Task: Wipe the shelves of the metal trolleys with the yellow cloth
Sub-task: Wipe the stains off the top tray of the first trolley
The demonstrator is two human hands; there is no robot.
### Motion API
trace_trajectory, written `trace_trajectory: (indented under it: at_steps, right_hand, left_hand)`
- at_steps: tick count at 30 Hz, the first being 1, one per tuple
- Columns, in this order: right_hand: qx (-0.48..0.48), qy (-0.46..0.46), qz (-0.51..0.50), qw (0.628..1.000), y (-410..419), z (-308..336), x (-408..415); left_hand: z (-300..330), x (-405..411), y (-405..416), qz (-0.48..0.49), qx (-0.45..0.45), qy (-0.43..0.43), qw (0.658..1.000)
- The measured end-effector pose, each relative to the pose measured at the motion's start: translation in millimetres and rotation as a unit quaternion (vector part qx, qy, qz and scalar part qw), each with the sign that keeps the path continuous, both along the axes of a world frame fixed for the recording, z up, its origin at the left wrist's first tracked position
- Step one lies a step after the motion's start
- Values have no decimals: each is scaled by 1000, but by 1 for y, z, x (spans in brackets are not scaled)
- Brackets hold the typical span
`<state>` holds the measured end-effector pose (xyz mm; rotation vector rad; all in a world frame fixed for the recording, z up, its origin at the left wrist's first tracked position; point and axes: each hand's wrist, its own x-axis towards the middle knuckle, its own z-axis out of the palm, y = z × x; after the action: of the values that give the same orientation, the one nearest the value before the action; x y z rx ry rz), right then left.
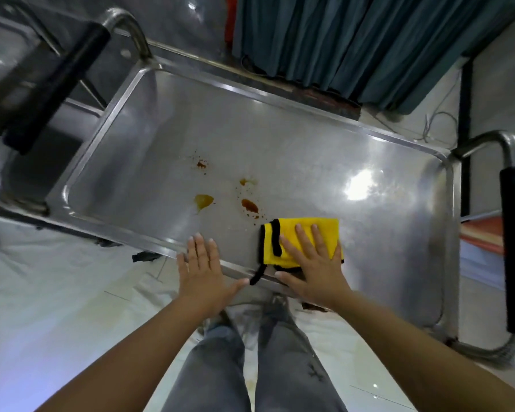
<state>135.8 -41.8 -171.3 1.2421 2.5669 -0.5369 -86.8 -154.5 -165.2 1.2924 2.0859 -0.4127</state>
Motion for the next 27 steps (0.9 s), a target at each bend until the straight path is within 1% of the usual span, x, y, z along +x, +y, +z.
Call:
trace_trajectory:
  at_steps: [2,4,6,8,11,13,15,19,23,27]
  right_hand:
    - [4,-1,-55,998,0,1,-17]
    - [-8,-3,-85,996,-5,1,-27]
    - [-12,-9,-77,997,-16,2,-29]
    - [-11,-15,-45,999,-33,3,-27]
    - [-13,-22,4,1000,-58,3,-31]
    - [-20,-28,17,999,-62,6,-36]
    - [-29,-43,30,998,-56,9,-38]
    - [-35,-43,43,998,-38,7,-43]
    - [-23,-33,38,998,-9,3,-65]
    - [-19,-43,62,997,43,3,-91]
  left_hand:
    - [1,-10,-10,-14,30,-32,999]
    - [3,-22,-18,-8,66,-53,996]
    - [5,-40,-19,8,98,-50,994]
    - [6,-64,-13,32,114,-37,992]
    - [9,-103,1,47,102,-8,994]
    - [11,-124,9,36,69,16,997]
    - [11,-135,12,34,41,17,998]
    - [-1,-141,11,41,32,-13,999]
    - [-10,-142,12,49,34,-5,998]
    - [-10,-140,13,48,25,-3,999]
